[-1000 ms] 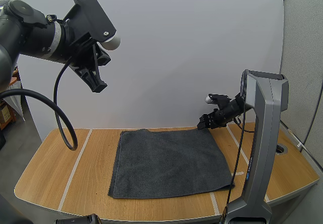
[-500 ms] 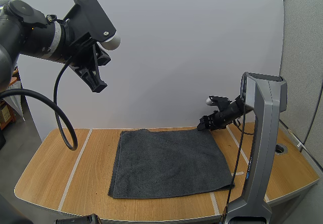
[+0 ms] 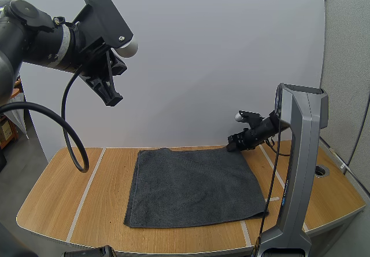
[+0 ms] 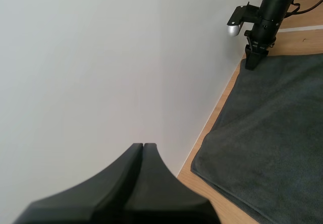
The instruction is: Fold the towel
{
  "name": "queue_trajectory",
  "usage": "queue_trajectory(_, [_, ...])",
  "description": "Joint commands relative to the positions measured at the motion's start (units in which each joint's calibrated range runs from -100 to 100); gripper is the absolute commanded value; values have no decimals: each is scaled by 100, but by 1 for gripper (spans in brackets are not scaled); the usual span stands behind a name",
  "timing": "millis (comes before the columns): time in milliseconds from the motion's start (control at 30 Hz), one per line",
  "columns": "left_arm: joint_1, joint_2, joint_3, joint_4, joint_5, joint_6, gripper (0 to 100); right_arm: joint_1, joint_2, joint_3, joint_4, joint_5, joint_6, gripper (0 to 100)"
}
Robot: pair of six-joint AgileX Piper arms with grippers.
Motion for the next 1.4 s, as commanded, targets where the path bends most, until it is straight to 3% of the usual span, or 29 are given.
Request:
queue_trajectory(0, [-23,-34,-29,-90,20,-31,0,1,3,38,-58,299,-8,35])
queue_trajectory(167, [-23,-93,-29,-90,20,-31,0,1,3,38,-5,429,-8,0])
queue_trajectory(767, [-23,-283,-29,-90,20,-31,0,44,-405,38,365,2088,111,0])
queue_trajectory(1367, [-23,-658,-29,-80,20,-31,0,647,-810,54,361,2409,425,0])
